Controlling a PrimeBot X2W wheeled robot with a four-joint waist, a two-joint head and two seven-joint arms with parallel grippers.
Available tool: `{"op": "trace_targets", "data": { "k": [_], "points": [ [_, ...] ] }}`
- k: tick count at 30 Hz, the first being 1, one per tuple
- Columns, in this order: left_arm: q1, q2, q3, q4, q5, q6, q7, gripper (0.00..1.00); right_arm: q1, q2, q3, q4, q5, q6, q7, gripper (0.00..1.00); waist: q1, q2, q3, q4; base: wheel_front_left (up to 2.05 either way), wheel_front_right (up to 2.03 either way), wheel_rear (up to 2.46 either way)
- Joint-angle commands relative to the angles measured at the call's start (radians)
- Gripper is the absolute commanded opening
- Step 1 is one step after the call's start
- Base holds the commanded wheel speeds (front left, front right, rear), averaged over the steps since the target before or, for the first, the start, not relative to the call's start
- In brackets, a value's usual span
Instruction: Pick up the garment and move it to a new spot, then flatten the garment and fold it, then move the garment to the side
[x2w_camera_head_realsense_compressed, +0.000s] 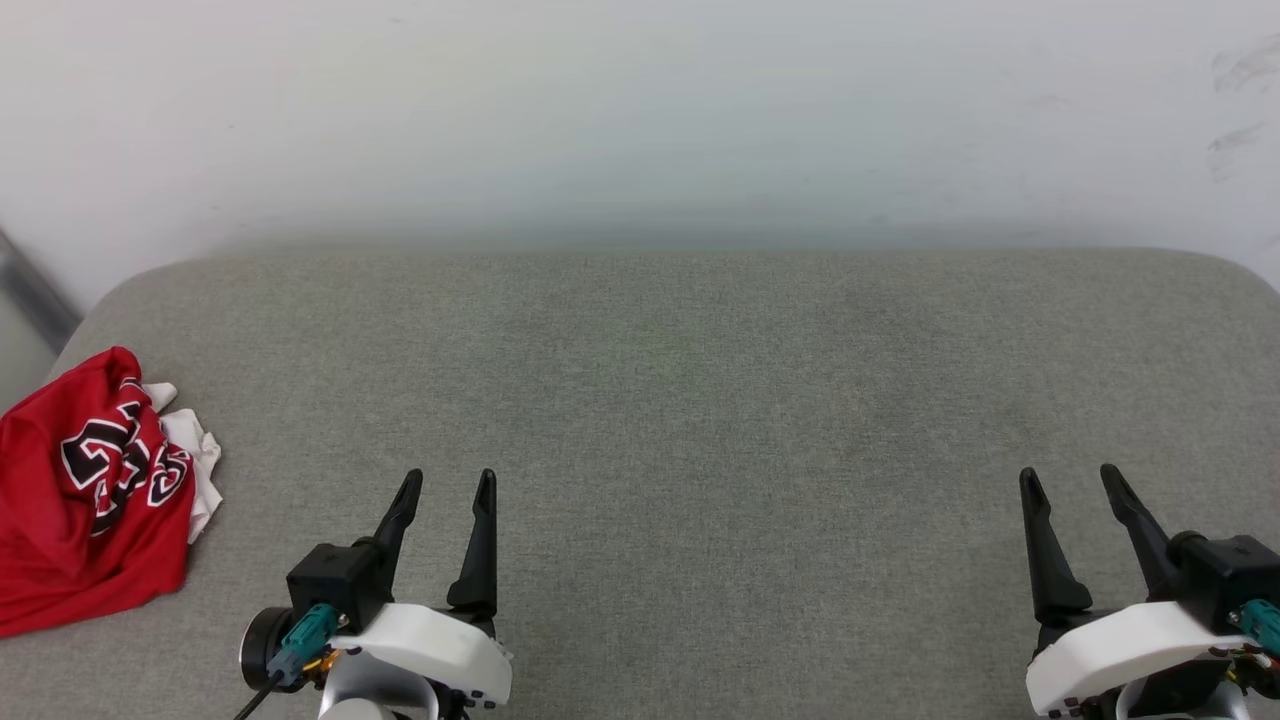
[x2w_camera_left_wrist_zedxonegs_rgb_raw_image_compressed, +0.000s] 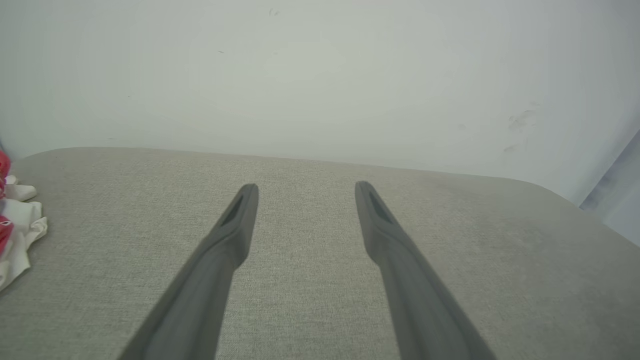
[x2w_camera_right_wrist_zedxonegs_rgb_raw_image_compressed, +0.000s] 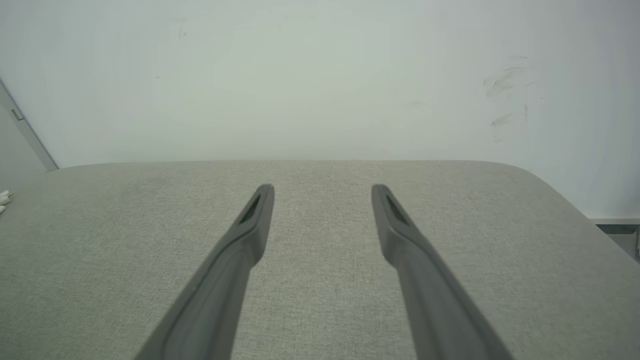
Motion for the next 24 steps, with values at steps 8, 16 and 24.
{"op": "trace_targets", "data": {
  "k": [8,16,24],
  "points": [
    [-0.02,0.003,-0.006,0.018,0.061,0.01,-0.022,1.0,0.008,0.002,-0.002,0.0,-0.04,0.0,-0.02,1.0,-0.0001,0.0,-0.003,-0.001,0.0,0.0,0.0],
    [-0.018,0.002,-0.013,0.026,0.106,0.017,-0.037,1.0,0.005,0.003,-0.004,0.009,-0.071,0.0,-0.037,1.0,-0.0001,0.0,-0.004,0.001,0.0,0.0,0.0],
    [-0.03,0.002,-0.016,0.033,0.083,0.023,-0.042,1.0,0.007,0.003,0.001,0.014,-0.069,0.0,-0.049,1.0,-0.0001,0.0,0.003,0.047,0.0,0.0,0.0]
  ]
}}
